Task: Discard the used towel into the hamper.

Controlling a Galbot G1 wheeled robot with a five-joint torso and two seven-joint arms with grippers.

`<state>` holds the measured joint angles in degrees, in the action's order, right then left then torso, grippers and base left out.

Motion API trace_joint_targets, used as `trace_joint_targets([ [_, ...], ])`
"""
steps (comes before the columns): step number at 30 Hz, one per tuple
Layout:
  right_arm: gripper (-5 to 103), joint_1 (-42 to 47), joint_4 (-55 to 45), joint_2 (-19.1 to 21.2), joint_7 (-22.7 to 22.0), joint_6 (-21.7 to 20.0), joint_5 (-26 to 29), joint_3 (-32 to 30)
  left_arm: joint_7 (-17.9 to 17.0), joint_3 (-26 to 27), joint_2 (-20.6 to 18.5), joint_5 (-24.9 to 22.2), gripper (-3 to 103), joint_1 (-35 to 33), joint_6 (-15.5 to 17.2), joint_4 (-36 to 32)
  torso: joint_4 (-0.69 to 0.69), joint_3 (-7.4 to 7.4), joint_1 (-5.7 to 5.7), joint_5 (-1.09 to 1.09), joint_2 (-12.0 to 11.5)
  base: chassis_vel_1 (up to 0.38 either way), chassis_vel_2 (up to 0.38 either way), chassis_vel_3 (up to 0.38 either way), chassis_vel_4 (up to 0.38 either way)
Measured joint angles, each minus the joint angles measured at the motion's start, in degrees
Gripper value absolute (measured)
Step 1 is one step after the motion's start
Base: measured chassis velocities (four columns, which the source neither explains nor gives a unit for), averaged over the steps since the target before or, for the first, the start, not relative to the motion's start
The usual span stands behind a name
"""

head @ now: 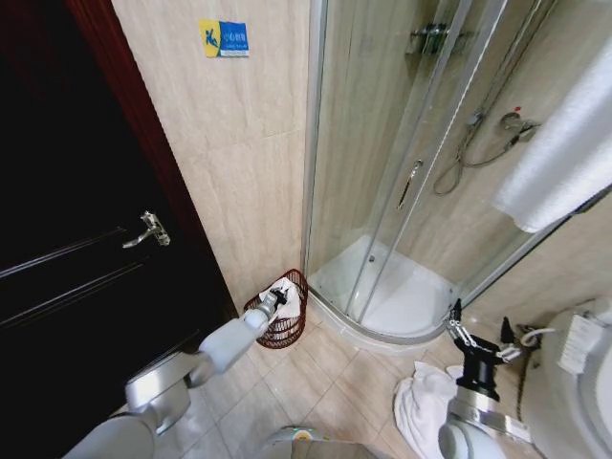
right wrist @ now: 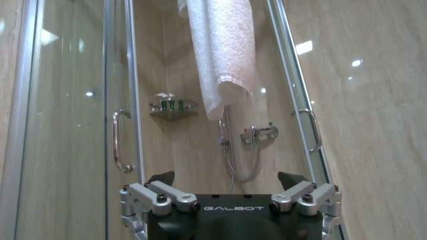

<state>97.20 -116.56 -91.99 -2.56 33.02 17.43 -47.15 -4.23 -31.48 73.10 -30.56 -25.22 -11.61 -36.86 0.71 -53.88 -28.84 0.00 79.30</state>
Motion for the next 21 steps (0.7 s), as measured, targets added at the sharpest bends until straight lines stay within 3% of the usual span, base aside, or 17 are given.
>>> trace_joint_targets([
  [6,100,0.4,0.0,0.2,0.0,0.6,0.0,-0.2,-2.1,2.9,2.6,3.4,4,0.1,2.6,3.9,0.00,0.00,0.00,0.00,0.0,0.000,0.000,0.000,0.000],
  [21,100,3.4,-2.5,-0.1,1.6,1.5,0.0,0.7,-1.0,7.2,3.2,6.0,4,-3.1,2.1,2.4,0.00,0.01,0.03,-0.01,0.0,-0.007,0.008,0.011,-0.008],
])
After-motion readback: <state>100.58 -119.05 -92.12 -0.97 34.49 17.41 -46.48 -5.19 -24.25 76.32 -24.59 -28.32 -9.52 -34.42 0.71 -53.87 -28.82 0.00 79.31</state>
